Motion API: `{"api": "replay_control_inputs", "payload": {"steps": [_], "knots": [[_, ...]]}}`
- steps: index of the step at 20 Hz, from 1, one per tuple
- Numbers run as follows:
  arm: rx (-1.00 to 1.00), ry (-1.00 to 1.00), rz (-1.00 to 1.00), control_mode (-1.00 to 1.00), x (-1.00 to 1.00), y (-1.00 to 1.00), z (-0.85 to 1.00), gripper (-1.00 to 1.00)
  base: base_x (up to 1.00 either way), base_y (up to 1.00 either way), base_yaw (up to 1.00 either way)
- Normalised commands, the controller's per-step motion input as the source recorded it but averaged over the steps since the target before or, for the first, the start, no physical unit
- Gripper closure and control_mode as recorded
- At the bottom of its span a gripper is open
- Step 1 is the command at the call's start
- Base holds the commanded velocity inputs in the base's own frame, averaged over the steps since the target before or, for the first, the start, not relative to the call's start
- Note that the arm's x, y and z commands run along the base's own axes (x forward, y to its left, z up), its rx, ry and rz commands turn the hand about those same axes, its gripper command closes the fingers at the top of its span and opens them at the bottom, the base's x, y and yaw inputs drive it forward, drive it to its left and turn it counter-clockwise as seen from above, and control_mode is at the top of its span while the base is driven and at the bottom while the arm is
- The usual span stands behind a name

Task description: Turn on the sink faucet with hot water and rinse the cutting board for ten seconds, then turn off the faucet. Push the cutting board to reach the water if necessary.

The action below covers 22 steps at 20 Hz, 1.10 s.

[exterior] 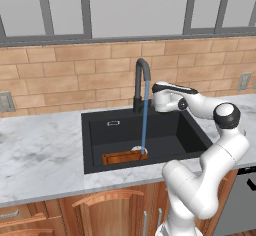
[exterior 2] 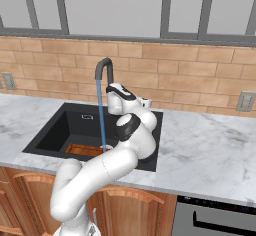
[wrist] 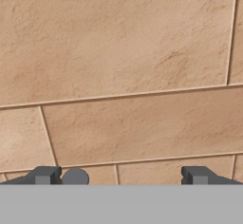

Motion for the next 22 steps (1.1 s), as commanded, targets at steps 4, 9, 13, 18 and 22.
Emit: {"api": "replay_control_inputs", "payload": {"steps": [4, 9, 13, 18, 22], "knots": [[0.00, 0.00, 0.00, -1.00, 0.00, 0.00, 0.00, -1.00, 0.00, 0.00, 0.00], [0.00, 0.00, 0.00, -1.00, 0.00, 0.00, 0.01, -1.00, 0.00, 0.00, 0.00], [0.00, 0.00, 0.00, -1.00, 0.00, 0.00, 0.11, -1.00, 0.00, 0.00, 0.00], [0.00, 0.00, 0.00, -1.00, 0.00, 0.00, 0.16, -1.00, 0.00, 0.00, 0.00], [0.00, 0.00, 0.00, -1.00, 0.00, 0.00, 0.15, -1.00, 0.00, 0.00, 0.00]]}}
